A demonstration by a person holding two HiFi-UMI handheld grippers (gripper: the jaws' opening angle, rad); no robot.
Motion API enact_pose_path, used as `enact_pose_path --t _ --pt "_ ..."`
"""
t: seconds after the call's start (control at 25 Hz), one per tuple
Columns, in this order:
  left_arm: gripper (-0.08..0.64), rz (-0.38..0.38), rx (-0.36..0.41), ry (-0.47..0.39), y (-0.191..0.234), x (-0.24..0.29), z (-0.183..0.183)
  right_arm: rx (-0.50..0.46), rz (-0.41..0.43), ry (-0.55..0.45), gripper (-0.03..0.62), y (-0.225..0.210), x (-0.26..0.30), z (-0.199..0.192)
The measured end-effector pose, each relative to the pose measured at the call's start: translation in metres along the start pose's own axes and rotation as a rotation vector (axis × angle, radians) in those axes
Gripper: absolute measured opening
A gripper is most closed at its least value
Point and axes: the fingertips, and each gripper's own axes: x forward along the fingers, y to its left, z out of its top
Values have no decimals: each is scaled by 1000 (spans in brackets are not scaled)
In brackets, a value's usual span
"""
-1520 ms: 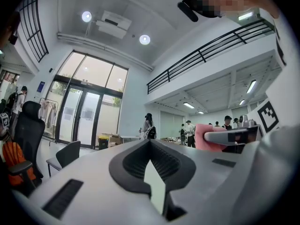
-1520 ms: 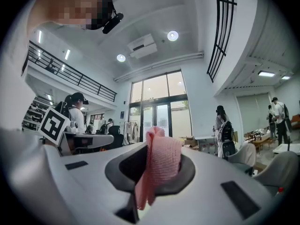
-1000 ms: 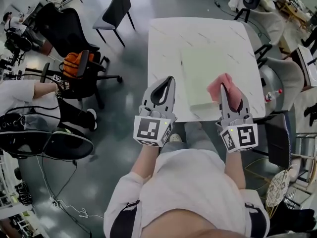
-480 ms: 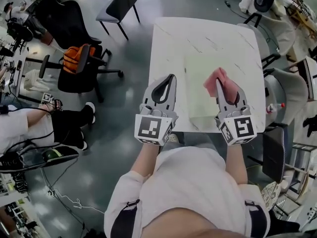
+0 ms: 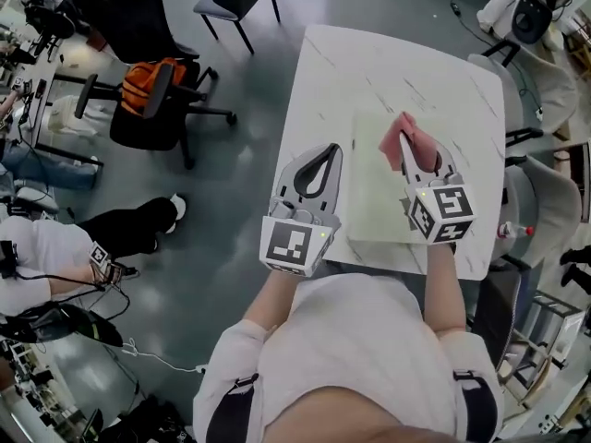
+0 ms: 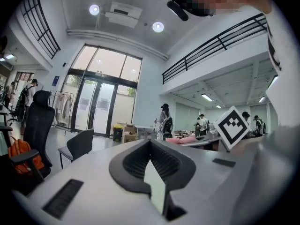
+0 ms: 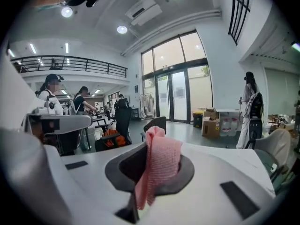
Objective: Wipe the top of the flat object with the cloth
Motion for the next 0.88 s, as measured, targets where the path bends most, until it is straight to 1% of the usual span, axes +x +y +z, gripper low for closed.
enact_pose_path --t 0.12,0.24,0.36,0.44,0.72,0.8,0.88 --pt "15 13 -17 25 2 11 -9 25 31 72 31 -9 27 -18" --pt "15 28 -22 57 5 19 -20 30 54 141 31 -12 48 -39" --pt "15 42 -28 46 8 27 -22 30 79 194 31 -12 67 -55" --pt "15 51 -28 62 10 28 -26 22 94 230 31 -11 80 -63" --pt "15 101 -39 104 25 24 -40 -76 124 375 30 -3 123 -95" --pt "15 118 -44 100 31 22 -40 -123 128 419 31 1 131 -106" --pt "15 129 -44 123 35 18 -45 -178 121 459 29 4 136 -116"
